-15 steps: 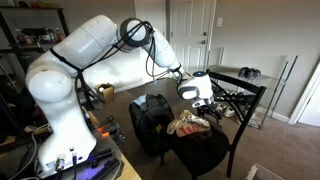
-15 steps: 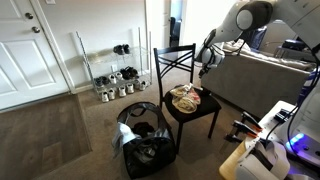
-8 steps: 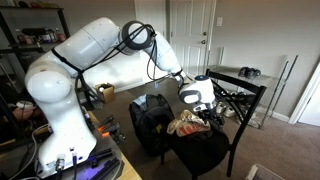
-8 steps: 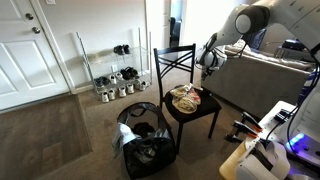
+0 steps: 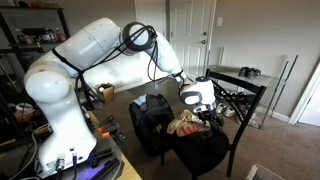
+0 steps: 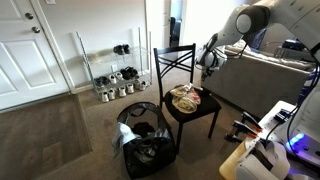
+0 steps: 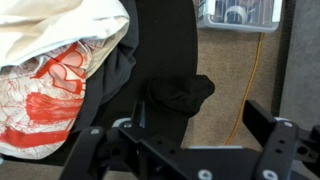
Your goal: Remove the black cloth from the chair and put it in the black hamper
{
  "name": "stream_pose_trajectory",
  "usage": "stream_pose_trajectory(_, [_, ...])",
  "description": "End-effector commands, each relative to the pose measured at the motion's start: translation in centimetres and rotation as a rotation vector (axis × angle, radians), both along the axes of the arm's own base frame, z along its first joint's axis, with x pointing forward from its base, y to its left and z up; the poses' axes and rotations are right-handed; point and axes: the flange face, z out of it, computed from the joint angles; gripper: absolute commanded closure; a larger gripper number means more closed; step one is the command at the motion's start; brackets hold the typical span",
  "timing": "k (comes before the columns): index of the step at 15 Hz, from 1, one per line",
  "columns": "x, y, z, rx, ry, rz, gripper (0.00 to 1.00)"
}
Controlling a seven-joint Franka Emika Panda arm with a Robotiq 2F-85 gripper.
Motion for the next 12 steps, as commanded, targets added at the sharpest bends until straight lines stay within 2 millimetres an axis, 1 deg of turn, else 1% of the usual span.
stream_pose_trajectory(1, [0.2, -1.8, -1.7, 0.045, 0.014, 0.005, 0.0])
stream_pose_trajectory(4, [0.5, -2.9, -3.1, 0.051, 0.015, 0.042, 0.0])
stream_pose_trajectory(8, [1.3, -3.9, -5.9, 0.063, 0.044, 0.092, 0.0])
stream_pose_trajectory(12, [1.5, -4.4, -8.7, 0.146, 0.132, 0.118, 0.0])
